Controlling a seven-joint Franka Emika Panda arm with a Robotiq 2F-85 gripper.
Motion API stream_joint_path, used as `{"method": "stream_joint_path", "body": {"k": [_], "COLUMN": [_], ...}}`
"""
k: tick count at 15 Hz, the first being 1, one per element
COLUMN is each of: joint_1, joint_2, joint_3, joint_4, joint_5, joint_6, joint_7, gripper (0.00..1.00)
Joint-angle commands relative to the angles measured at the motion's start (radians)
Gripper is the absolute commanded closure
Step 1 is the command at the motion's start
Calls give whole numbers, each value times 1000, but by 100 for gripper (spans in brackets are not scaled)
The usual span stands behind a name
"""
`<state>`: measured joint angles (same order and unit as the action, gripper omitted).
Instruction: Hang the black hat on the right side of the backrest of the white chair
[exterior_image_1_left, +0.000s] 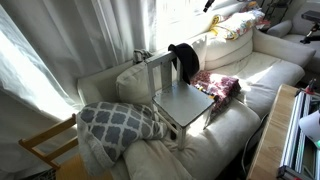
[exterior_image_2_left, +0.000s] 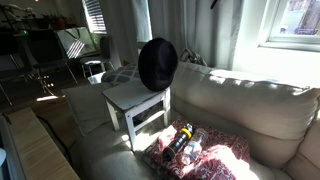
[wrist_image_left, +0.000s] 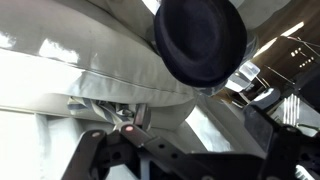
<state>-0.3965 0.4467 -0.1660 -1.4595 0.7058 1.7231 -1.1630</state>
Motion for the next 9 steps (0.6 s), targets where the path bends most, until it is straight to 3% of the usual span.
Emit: {"method": "stream_joint_path", "body": {"k": [1,9], "joint_1": [-13,-13], "joint_2": [-5,-9], "joint_3": [14,13], "joint_4": [3,-6], "joint_5": [-10,-14], "joint_6": [1,5], "joint_7": [4,3], "gripper": [0,0]}}
